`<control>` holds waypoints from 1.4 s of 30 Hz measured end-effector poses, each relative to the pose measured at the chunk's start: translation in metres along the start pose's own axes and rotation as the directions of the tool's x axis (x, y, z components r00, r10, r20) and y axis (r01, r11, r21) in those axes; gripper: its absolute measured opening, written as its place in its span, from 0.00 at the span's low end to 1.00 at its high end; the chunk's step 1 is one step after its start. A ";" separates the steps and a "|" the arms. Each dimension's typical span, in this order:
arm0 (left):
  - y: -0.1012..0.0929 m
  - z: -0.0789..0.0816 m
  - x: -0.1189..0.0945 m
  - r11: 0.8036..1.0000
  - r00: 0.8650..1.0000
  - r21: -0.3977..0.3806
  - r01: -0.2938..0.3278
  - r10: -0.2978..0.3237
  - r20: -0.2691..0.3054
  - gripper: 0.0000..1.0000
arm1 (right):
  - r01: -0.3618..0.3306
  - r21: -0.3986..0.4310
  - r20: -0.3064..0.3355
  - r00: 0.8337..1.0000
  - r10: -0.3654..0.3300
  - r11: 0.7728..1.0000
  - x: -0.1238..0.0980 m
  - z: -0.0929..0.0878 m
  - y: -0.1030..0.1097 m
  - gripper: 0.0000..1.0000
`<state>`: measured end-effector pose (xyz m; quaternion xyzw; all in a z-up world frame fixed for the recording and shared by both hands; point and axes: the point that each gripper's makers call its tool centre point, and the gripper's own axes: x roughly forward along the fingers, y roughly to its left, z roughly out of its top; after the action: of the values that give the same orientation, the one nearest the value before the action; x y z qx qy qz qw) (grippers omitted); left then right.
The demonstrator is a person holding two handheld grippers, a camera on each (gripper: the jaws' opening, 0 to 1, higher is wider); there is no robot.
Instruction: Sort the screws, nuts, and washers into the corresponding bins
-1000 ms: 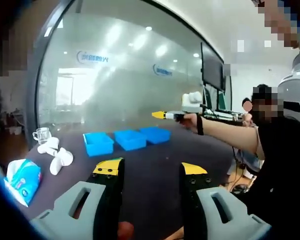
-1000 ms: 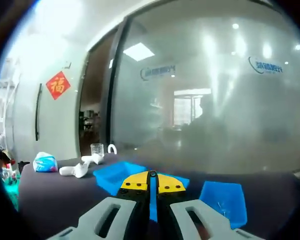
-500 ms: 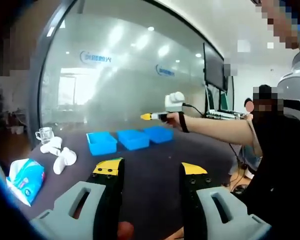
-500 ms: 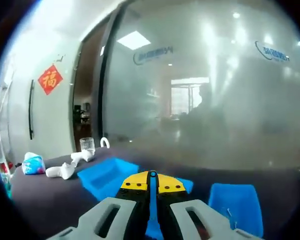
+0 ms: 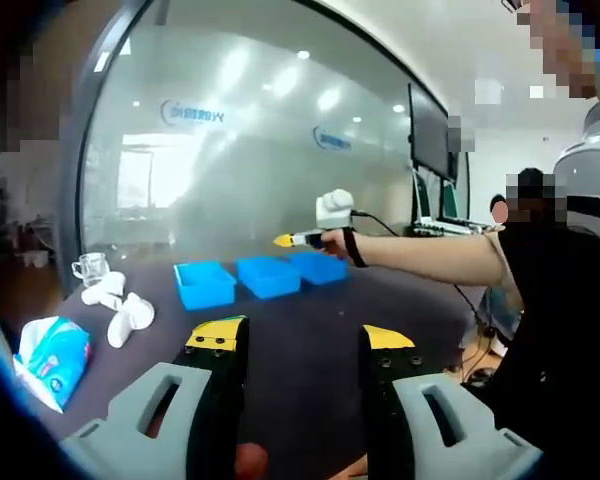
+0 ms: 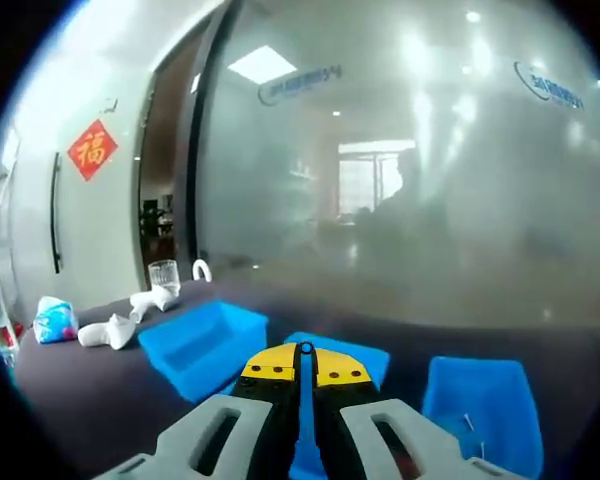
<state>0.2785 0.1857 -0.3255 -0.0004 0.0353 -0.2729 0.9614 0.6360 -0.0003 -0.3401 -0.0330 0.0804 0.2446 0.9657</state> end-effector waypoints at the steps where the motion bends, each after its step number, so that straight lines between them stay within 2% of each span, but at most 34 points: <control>1: 0.000 0.000 0.000 1.000 1.000 -0.001 0.001 -0.001 0.000 0.43 | -0.001 -0.003 -0.002 1.000 0.001 1.000 0.001 0.000 0.000 0.01; 9: -0.002 0.000 0.001 1.000 1.000 0.000 0.001 -0.001 -0.002 0.43 | -0.008 -0.001 -0.003 1.000 0.008 1.000 0.003 0.002 0.000 0.02; 12: -0.003 0.001 0.001 1.000 1.000 0.001 0.000 0.000 -0.001 0.43 | -0.016 -0.004 0.006 1.000 0.016 1.000 0.003 0.003 0.002 0.05; 15: -0.003 0.001 0.000 1.000 1.000 0.001 -0.001 0.001 0.000 0.43 | -0.026 -0.012 0.020 0.999 0.026 1.000 0.003 0.005 0.006 0.19; 16: -0.003 0.002 -0.001 1.000 1.000 0.002 -0.001 0.001 0.000 0.43 | -0.031 -0.014 0.019 0.999 0.032 0.999 0.003 0.005 0.007 0.20; 26: -0.004 0.004 -0.002 1.000 1.000 0.006 -0.002 0.002 0.007 0.43 | -0.054 -0.035 0.037 0.998 0.056 0.998 -0.017 0.008 0.026 0.23; 30: -0.004 0.004 -0.003 1.000 1.000 0.008 -0.001 0.001 0.008 0.43 | -0.070 -0.050 0.047 0.996 0.073 0.996 -0.032 0.008 0.034 0.23; 38: -0.005 0.005 -0.003 1.000 1.000 0.005 0.001 -0.001 0.017 0.43 | -0.088 -0.051 0.081 0.992 0.092 0.995 -0.077 0.004 0.036 0.23; 42: -0.005 0.004 -0.002 1.000 1.000 0.003 0.003 -0.003 0.020 0.43 | -0.107 -0.057 0.099 0.989 0.112 0.993 -0.108 0.000 0.041 0.23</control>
<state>0.2741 0.1826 -0.3213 -0.0015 0.0250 -0.2744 0.9613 0.5226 -0.0149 -0.3227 -0.0411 0.0263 0.3007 0.9525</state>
